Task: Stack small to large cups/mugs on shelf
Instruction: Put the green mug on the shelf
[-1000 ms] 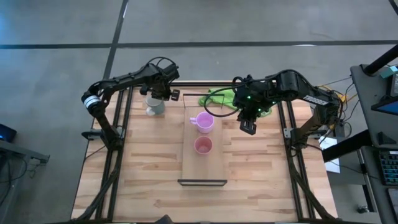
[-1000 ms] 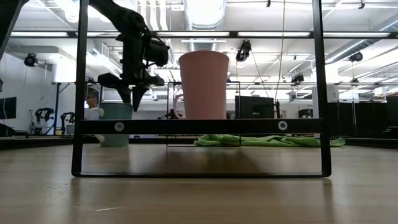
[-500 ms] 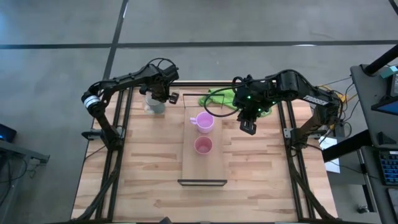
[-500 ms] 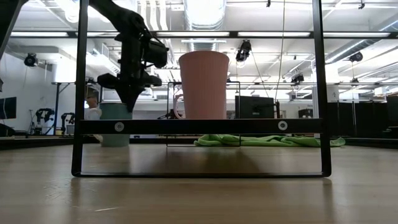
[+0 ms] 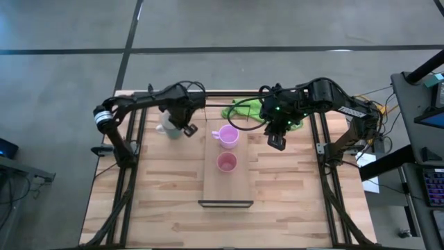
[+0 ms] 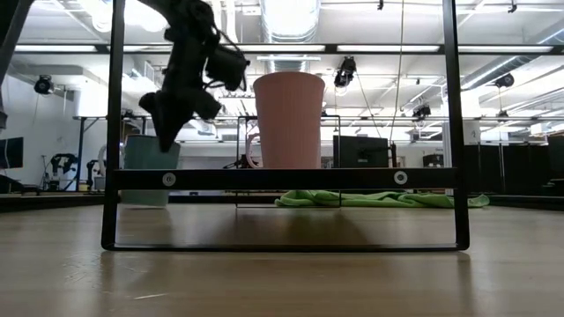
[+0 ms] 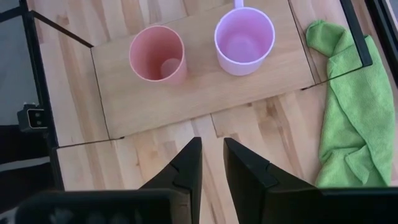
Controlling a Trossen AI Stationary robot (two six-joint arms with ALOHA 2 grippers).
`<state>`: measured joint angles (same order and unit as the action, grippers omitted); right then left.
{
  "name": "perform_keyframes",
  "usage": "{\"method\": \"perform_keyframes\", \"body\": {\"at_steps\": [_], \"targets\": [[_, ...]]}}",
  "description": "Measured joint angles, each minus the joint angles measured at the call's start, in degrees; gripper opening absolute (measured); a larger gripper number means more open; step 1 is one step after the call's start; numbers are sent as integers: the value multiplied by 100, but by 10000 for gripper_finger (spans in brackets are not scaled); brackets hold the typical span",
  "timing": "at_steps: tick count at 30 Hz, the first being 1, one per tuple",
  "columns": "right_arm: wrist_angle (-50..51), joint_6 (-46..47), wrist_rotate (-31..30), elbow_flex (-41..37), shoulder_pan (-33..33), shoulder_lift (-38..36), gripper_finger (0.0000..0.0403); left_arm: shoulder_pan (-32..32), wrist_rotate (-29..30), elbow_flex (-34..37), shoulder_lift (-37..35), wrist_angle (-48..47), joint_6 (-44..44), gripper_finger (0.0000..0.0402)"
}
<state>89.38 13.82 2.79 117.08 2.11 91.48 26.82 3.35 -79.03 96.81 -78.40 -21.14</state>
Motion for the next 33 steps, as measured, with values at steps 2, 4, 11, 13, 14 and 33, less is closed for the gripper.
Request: {"method": "perform_keyframes", "body": {"at_steps": [2,4,11,13,14,33], "targets": [[-15,-33,0,0,0,0,61,-276,-4,-52,-55,-135,112,2],[-39,-33,2,0,0,0,61,-541,-1,-87,-160,-294,128,2],[-280,-77,4,0,-128,0,61,-1419,2,-243,-868,-517,48,1],[-368,-85,4,0,-202,0,61,-1687,-35,-299,-1113,-499,47,1],[-406,-87,5,0,-240,0,61,-1818,-35,-342,-1198,-499,47,1],[-1278,-79,4,-11,-560,5,61,-4187,-44,-1982,-339,-412,-549,0]]}}
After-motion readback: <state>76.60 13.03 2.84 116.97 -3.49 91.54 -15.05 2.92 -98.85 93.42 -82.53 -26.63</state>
